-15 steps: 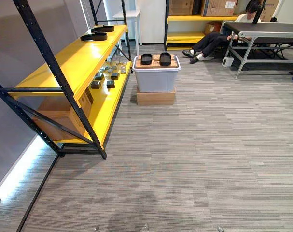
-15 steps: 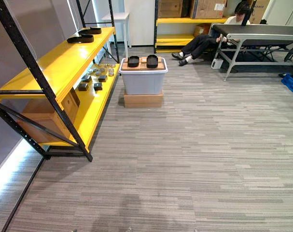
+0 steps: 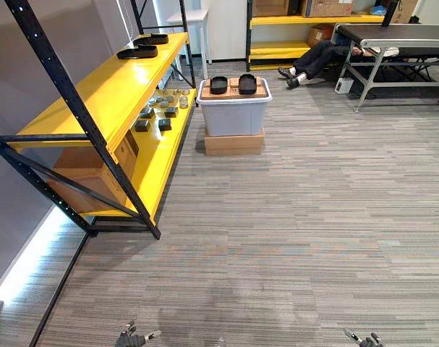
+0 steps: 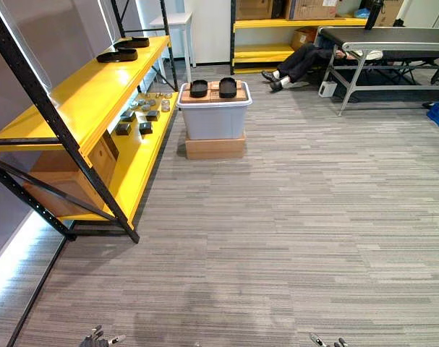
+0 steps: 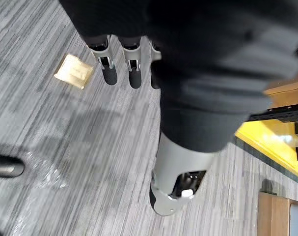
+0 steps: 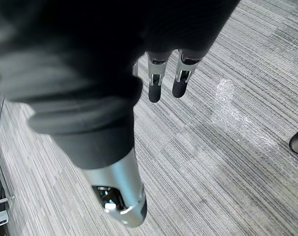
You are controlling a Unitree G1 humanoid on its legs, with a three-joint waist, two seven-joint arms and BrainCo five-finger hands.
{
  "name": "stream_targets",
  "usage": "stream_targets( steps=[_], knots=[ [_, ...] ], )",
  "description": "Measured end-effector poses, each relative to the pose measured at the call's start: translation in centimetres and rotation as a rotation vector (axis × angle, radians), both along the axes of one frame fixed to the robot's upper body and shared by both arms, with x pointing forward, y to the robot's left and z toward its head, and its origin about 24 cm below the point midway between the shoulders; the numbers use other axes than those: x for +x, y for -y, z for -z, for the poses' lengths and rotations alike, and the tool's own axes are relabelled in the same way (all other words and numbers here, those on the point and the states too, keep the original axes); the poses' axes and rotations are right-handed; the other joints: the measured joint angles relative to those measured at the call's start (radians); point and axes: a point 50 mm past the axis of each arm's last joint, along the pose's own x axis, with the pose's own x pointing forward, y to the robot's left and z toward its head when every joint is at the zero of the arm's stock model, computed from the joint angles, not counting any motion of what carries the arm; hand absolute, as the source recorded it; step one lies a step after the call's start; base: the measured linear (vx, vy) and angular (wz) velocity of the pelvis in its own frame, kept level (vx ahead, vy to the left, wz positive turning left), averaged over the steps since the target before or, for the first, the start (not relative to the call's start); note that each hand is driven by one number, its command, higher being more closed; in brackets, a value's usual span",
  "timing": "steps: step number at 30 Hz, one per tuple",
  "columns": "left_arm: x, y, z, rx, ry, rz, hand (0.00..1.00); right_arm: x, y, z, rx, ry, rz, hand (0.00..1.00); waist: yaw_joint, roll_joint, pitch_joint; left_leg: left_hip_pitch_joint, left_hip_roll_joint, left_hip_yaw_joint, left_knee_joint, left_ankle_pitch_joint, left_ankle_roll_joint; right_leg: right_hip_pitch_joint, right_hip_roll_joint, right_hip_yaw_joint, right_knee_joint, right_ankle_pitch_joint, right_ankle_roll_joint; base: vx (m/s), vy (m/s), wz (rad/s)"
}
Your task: Walk over and take plastic housings, then place them on the shelf
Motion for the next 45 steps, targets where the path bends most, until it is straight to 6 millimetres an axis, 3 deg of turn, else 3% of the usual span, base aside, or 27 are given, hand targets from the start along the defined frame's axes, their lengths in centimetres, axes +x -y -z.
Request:
stream_targets(
  steps=[8, 19, 31, 33, 35, 37, 38, 40, 43, 44, 45],
  knots=[
    [-1.0, 1.6, 0.8, -0.038, -0.051, 0.021, 0.0, -0.8, -2.2, 1.1, 0.065, -0.023, 0.016, 0.0, 0.0, 0.001, 0.0, -0.004, 0.005, 0.009, -0.004, -0.003, 0.005, -0.01, 0.005, 0.0, 0.0, 0.002, -0.004, -0.08, -0.001, 0.0],
    [-1.3, 1.5, 0.8, -0.022, -0.061, 0.009, 0.0, -1.3, -2.8, 1.5, 0.086, -0.052, 0.006, 0.0, 0.001, -0.003, -0.005, -0.006, 0.009, 0.023, -0.031, 0.003, 0.02, -0.014, 0.014, 0.002, -0.018, 0.012, -0.017, -0.01, -0.002, -0.03],
    [-0.7, 1.5, 0.7, -0.02, -0.046, 0.016, 0.0, 0.9, -3.4, 1.3, 0.093, -0.012, -0.031, 0.0, 0.003, -0.015, 0.002, -0.04, 0.009, 0.031, -0.03, 0.0, 0.021, -0.054, 0.013, 0.006, -0.013, 0.012, -0.013, -0.02, -0.001, -0.02],
    [-0.2, 1.7, 0.6, -0.017, -0.035, 0.037, 0.0, 1.8, -3.8, 1.2, 0.101, 0.009, -0.037, 0.0, 0.006, -0.015, 0.013, -0.075, 0.014, 0.049, 0.017, -0.027, 0.033, -0.099, 0.015, 0.015, 0.041, -0.011, 0.004, -0.08, 0.001, -0.23],
    [0.1, 1.8, 0.4, -0.012, -0.019, 0.059, 0.0, 2.6, -4.1, 1.1, 0.105, 0.024, -0.051, 0.0, 0.007, -0.018, 0.035, -0.081, 0.016, 0.066, 0.073, -0.072, 0.04, -0.137, 0.012, 0.028, 0.152, -0.073, 0.025, -0.03, 0.02, -0.27],
    [0.5, 2.0, 0.3, -0.006, -0.012, 0.092, 0.0, 2.7, -4.4, 1.2, 0.11, 0.023, -0.061, 0.0, 0.008, -0.017, 0.043, -0.077, 0.014, 0.075, 0.098, -0.113, 0.062, -0.218, -0.006, -0.01, 0.351, -0.145, 0.086, -0.02, 0.038, -0.16],
    [0.9, 2.1, 0.2, 0.0, -0.008, 0.12, 0.0, 2.8, -4.8, 1.2, 0.118, 0.023, -0.068, 0.0, 0.002, -0.016, 0.054, -0.059, 0.014, 0.069, 0.091, -0.116, 0.073, -0.289, -0.025, -0.071, 0.491, -0.175, 0.088, 0.07, 0.074, -0.04],
    [1.5, 2.0, 0.0, 0.01, 0.002, 0.144, 0.0, 1.9, -5.5, 1.7, 0.135, -0.009, -0.09, 0.0, 0.0, -0.013, 0.062, -0.026, 0.019, 0.069, 0.067, -0.123, 0.074, -0.345, -0.051, -0.154, 0.536, -0.191, 0.064, 0.15, 0.066, -0.01],
    [2.9, 1.3, -0.6, 0.034, 0.033, 0.156, 0.0, 1.4, -6.5, 2.1, 0.158, -0.032, -0.111, 0.0, -0.02, -0.008, 0.079, 0.012, 0.061, 0.061, 0.051, -0.147, 0.05, -0.417, -0.037, -0.195, 0.439, -0.178, 0.05, 0.26, -0.043, 0.1],
    [3.4, 0.9, -0.8, 0.047, 0.043, 0.16, 0.0, 1.3, -6.6, 2.1, 0.162, -0.033, -0.11, 0.0, -0.041, -0.008, 0.084, 0.036, 0.085, 0.05, 0.045, -0.156, 0.027, -0.448, -0.021, -0.19, 0.391, -0.144, 0.017, 0.5, -0.179, 0.39],
    [3.5, 0.6, -0.9, 0.057, 0.045, 0.163, 0.0, 0.8, -6.6, 2.2, 0.163, -0.044, -0.105, 0.0, -0.058, -0.01, 0.078, 0.058, 0.11, 0.045, 0.042, -0.171, 0.001, -0.459, -0.003, -0.188, 0.376, -0.07, -0.005, 0.5, -0.194, 0.39]
  ],
)
